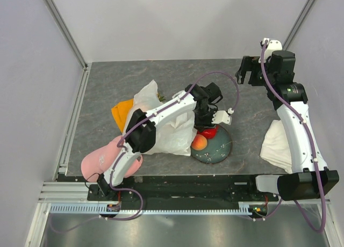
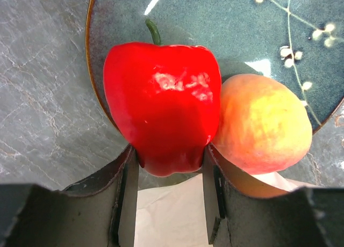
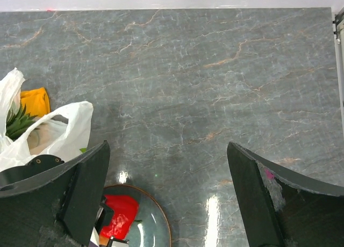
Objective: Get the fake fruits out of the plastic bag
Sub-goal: Place the fake fruit on the plate.
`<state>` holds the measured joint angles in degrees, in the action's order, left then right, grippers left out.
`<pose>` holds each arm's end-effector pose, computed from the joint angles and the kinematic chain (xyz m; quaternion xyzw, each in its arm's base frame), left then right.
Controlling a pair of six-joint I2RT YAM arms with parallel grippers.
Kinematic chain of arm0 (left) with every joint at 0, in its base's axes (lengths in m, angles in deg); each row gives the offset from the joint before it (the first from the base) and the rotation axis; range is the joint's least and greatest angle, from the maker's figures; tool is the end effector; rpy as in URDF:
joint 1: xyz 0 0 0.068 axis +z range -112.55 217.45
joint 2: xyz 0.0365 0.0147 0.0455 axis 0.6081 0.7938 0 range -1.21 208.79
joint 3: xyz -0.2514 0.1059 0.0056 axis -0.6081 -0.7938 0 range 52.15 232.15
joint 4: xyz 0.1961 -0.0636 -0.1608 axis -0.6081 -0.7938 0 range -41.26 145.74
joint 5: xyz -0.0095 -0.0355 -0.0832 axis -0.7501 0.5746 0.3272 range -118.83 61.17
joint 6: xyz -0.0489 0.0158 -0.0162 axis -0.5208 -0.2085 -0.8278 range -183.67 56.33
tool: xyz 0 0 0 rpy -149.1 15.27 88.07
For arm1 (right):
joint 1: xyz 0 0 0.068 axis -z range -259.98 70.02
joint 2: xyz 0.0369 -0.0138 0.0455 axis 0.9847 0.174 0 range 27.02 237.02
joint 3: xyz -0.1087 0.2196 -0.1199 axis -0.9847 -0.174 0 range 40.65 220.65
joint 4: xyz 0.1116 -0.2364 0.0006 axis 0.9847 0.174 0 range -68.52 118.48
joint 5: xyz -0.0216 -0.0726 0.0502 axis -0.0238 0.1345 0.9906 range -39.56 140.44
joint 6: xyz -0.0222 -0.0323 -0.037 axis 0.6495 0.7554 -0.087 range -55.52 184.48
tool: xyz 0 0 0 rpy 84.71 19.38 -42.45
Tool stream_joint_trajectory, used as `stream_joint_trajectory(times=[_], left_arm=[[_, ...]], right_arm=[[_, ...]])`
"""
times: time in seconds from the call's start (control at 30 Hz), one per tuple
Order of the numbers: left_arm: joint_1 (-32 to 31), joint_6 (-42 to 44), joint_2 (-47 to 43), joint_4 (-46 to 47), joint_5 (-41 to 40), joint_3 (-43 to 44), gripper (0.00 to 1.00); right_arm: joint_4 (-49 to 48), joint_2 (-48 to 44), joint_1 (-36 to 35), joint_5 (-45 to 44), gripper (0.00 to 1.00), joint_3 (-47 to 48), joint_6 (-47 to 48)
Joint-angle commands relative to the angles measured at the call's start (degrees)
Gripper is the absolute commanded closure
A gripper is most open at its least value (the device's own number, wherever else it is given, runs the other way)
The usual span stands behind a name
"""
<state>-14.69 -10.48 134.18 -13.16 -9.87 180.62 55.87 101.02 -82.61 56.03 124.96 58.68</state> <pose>0.2883 -0.3900 0.2246 0.7906 0.5774 -0.1624 0.1232 0.2770 0.0161 0.4255 -0.0033 0.8385 0.0807 0.5390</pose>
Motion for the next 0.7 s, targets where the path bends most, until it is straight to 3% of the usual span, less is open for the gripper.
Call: stream_joint_trajectory(times=[0.0, 0.13, 0.2, 0.3, 0.33, 0.67], left_arm=[[-0.5, -3.1, -1.3, -1.3, -0.5, 0.6, 0.87], [-0.7, -4.6, -1.8, -0.3, -1.2, 1.4, 0.58], [-0.9, -5.7, -2.3, 0.0, -1.0, 2.3, 0.37], [-2.0, -7.7, -4.3, 0.3, -0.7, 3.6, 0.21], [-2.3, -9.0, -4.9, 0.3, -0.7, 4.5, 0.11], [-1.9, -23.1, -19.6, 2.5, 3.2, 11.7, 0.07]], right_arm=[[-1.4, -0.3, 0.5, 1.4, 0.02, -0.4, -1.3], [-1.4, -0.3, 0.6, 2.2, 0.02, 0.0, -1.7], [-1.3, 0.0, 0.6, 2.4, 0.02, 0.7, -1.7], [-0.8, 0.5, 0.6, 2.9, 0.02, 2.4, -1.6], [-0.7, 0.6, 0.6, 3.1, 0.02, 2.9, -1.6], [-0.7, 5.8, 0.6, 5.3, 0.04, 5.9, -3.6]])
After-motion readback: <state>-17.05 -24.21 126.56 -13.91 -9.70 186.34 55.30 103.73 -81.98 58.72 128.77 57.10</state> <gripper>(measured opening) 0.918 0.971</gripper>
